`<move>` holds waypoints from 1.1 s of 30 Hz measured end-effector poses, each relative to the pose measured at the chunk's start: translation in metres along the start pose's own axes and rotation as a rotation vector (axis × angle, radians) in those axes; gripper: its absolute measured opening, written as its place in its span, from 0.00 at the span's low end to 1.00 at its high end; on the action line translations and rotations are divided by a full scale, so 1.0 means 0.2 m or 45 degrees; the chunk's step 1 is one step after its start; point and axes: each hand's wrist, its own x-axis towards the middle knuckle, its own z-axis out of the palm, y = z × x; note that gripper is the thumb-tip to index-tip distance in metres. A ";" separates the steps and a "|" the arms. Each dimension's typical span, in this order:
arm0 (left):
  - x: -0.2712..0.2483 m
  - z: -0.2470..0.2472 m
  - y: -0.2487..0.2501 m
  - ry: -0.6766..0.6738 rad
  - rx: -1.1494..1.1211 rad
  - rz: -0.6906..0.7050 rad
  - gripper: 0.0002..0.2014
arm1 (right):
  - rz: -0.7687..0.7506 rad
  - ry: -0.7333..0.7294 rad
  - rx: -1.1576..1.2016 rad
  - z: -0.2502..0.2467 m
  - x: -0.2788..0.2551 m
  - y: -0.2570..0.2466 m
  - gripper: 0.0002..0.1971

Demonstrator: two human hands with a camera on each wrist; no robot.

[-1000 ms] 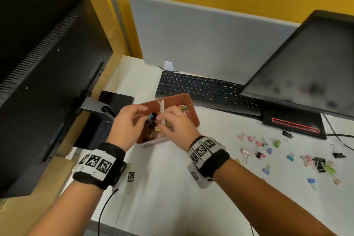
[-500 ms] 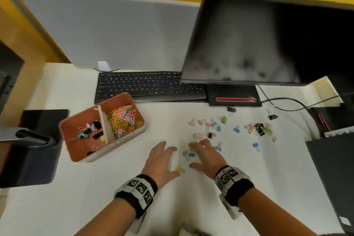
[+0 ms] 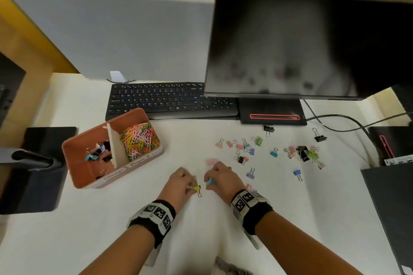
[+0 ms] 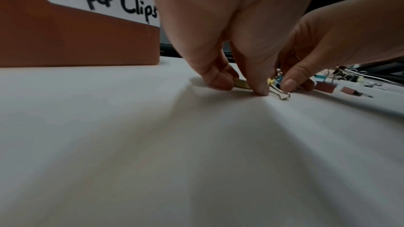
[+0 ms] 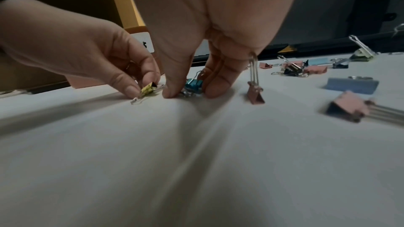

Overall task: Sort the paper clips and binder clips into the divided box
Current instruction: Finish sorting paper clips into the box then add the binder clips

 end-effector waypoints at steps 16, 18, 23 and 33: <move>-0.01 0.01 -0.02 0.044 -0.081 -0.044 0.09 | -0.059 -0.012 0.026 -0.05 0.00 0.01 0.08; -0.01 -0.01 -0.01 0.044 -0.135 -0.061 0.13 | -0.038 0.007 0.050 -0.06 0.00 0.02 0.09; 0.02 -0.06 0.04 -0.044 -0.185 -0.027 0.18 | 0.026 0.171 0.260 -0.11 -0.02 0.06 0.15; 0.10 0.04 0.10 -0.177 0.046 0.097 0.03 | 0.113 0.151 0.259 -0.20 -0.04 0.09 0.15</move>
